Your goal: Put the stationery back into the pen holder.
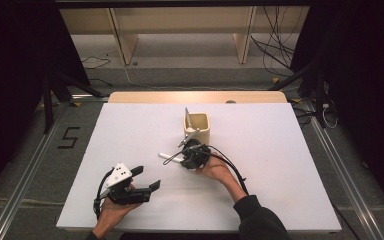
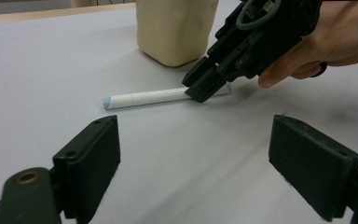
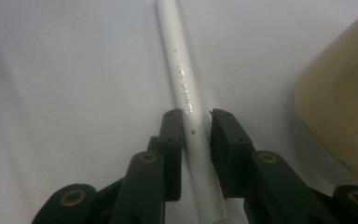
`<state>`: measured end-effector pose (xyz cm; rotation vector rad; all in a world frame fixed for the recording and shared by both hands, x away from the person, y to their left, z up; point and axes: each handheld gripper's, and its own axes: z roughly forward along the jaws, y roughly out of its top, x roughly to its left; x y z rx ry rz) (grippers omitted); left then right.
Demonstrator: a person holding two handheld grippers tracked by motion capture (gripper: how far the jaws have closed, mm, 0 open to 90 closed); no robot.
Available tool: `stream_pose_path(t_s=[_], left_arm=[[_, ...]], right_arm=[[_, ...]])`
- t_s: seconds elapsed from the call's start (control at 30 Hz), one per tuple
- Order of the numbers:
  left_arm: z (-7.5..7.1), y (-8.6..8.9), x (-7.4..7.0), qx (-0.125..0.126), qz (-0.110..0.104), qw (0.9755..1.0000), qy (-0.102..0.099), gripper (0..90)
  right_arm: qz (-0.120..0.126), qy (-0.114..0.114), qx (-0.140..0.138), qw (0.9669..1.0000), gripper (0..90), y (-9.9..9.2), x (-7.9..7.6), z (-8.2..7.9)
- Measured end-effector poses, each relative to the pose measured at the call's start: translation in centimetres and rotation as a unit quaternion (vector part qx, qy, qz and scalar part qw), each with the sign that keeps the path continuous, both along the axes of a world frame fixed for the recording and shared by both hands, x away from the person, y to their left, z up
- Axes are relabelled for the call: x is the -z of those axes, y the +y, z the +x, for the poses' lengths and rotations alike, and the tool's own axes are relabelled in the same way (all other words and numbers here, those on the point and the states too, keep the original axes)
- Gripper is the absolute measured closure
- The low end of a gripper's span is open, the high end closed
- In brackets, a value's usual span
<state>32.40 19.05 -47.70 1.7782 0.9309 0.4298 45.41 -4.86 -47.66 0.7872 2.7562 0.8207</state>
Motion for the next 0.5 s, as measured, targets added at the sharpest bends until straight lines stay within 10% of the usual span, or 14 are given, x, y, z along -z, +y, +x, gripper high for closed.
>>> stream_pose_path(t_s=[0.5], left_arm=[[0.0,0.03,-0.01,-0.001,0.0,1.0,0.0,16.5]], right_arm=[[0.009,0.01,-0.008,0.9999,79.0,-0.29,-0.02,-0.13]])
